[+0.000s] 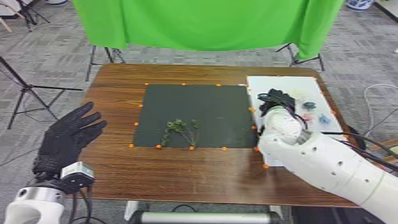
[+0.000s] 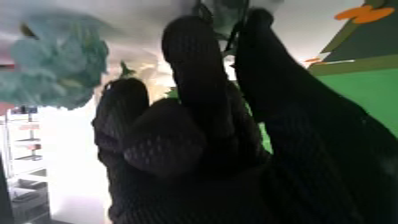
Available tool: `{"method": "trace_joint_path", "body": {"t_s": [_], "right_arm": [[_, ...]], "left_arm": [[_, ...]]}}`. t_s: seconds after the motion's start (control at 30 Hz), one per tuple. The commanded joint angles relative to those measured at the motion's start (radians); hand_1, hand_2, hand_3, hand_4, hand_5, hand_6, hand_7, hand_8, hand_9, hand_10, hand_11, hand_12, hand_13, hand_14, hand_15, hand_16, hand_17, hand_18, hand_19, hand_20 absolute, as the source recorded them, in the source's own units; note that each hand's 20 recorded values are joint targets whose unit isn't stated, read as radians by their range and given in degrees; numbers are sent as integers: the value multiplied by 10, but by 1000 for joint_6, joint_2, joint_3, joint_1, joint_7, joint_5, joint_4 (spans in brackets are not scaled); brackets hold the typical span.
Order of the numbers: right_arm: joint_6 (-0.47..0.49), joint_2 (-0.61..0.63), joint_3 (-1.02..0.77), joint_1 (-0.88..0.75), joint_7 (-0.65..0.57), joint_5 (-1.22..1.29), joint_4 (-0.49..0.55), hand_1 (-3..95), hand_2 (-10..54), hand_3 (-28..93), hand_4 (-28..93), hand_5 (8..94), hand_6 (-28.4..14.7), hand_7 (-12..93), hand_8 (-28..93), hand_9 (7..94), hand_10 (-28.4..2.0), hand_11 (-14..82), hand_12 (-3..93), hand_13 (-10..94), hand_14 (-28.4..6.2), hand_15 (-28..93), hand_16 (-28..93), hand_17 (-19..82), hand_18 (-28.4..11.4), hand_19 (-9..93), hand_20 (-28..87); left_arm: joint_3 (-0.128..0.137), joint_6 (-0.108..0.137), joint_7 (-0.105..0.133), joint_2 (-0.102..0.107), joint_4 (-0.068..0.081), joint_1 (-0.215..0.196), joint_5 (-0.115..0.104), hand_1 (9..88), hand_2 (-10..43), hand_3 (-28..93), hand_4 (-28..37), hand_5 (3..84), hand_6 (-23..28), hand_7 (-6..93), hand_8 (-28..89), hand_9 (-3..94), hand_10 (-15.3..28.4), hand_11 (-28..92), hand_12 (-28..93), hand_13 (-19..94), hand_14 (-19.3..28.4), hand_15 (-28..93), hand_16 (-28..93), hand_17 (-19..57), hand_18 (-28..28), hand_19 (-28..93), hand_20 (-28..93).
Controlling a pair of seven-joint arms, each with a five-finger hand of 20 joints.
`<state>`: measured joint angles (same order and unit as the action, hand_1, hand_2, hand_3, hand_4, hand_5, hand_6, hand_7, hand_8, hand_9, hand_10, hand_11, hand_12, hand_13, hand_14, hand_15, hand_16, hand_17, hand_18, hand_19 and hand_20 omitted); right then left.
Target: Arrange flowers
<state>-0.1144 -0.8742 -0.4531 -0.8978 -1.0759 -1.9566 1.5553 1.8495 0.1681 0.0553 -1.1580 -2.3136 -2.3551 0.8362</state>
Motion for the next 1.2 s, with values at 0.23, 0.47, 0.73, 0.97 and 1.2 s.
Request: {"method": "trace_joint_path", "body": {"t_s": [0.23, 0.47, 0.73, 0.97, 1.2], "right_arm": [[-57, 76, 60, 21, 20, -13, 33, 478, -95, 878, -283, 863, -29, 285, 226, 912, -116, 446, 227, 854, -39, 799, 158, 425, -230, 932, 255], [-78, 82, 71, 78, 30, -21, 50, 472, -95, 890, -280, 868, -31, 286, 227, 916, -116, 455, 223, 857, -39, 805, 158, 427, -230, 932, 261], [-81, 68, 64, 118, 49, -39, 59, 468, -95, 904, -282, 870, -31, 286, 232, 918, -115, 453, 235, 859, -39, 808, 158, 429, -230, 932, 265], [-50, 36, 21, 104, 67, -62, 90, 466, -95, 908, -282, 872, -32, 284, 236, 920, -115, 453, 239, 861, -34, 809, 159, 430, -232, 932, 268], [26, -45, -65, 9, 75, -100, 164, 463, -95, 912, -277, 876, -34, 279, 238, 923, -115, 454, 240, 863, -35, 809, 160, 434, -235, 932, 271]], "left_arm": [[6, 6, -6, -9, -10, -35, 2, 234, 48, 826, -212, 367, 100, 140, -99, 328, 192, 235, 87, 247, 263, 454, -88, -93, 246, 598, -81], [3, 15, 2, -6, -13, -42, 0, 233, 48, 825, -211, 367, 100, 141, -99, 329, 192, 235, 88, 247, 263, 454, -88, -93, 246, 597, -80], [5, 29, 23, 1, -19, -66, -5, 235, 50, 822, -211, 367, 100, 141, -99, 328, 192, 236, 88, 247, 263, 454, -88, -93, 246, 598, -80], [10, 40, 34, 5, -24, -84, -6, 233, 49, 825, -211, 368, 100, 142, -100, 329, 192, 235, 88, 246, 263, 454, -88, -93, 246, 598, -79], [22, 58, 52, 17, -37, -111, -12, 234, 49, 826, -212, 368, 100, 141, -100, 329, 191, 236, 88, 246, 263, 455, -88, -93, 246, 599, -80]]}}
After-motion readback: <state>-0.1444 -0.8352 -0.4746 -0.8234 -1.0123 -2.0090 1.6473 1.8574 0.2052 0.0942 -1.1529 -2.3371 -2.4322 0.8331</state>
